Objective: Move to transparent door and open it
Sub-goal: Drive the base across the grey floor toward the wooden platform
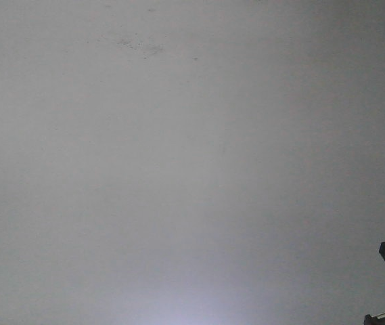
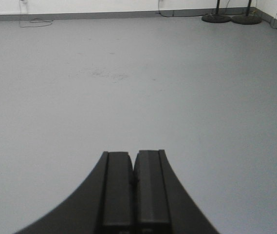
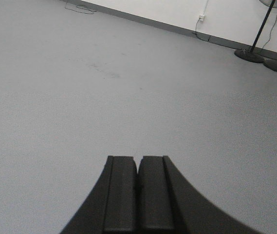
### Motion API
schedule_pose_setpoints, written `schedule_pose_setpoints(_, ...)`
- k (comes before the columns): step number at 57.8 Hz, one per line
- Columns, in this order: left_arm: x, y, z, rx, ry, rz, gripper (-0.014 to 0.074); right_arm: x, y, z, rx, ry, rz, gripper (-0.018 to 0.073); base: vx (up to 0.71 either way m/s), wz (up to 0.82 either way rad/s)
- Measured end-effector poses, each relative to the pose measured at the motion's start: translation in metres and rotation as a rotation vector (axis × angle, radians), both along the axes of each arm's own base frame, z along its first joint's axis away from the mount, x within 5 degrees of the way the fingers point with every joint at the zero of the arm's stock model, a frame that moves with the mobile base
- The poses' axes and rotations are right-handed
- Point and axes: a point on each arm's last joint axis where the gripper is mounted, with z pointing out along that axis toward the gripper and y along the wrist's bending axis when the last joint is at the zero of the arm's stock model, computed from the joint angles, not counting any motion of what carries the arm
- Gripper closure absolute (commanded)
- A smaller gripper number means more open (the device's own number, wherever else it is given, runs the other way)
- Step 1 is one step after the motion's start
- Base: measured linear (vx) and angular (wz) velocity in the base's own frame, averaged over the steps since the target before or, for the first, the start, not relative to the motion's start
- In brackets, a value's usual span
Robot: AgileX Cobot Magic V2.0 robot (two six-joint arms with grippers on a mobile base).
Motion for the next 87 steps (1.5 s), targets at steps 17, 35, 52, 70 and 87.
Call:
schedule_pose_setpoints(17, 0.0000, 0.0000, 0.0000, 0.000, 0.000, 0.000, 0.0593, 0.0000, 0.0000, 0.0000, 0.000, 0.000, 0.000, 0.0560, 0.11, -0.17)
schedule_pose_setpoints(35, 0.0000, 0.0000, 0.0000, 0.000, 0.000, 0.000, 0.0593, 0.0000, 0.0000, 0.0000, 0.000, 0.000, 0.000, 0.0560, 0.18, -0.06)
schedule_pose_setpoints(52, 0.0000, 0.0000, 0.0000, 0.000, 0.000, 0.000, 0.0593, 0.0000, 0.0000, 0.0000, 0.000, 0.000, 0.000, 0.0560, 0.28, 0.04)
schedule_pose_setpoints(70, 0.0000, 0.0000, 0.0000, 0.000, 0.000, 0.000, 0.0593, 0.0000, 0.0000, 0.0000, 0.000, 0.000, 0.000, 0.0560, 0.40, 0.25)
schedule_pose_setpoints(87, 0.0000, 0.0000, 0.0000, 0.000, 0.000, 0.000, 0.0593, 0.0000, 0.0000, 0.0000, 0.000, 0.000, 0.000, 0.0560, 0.46, 0.37)
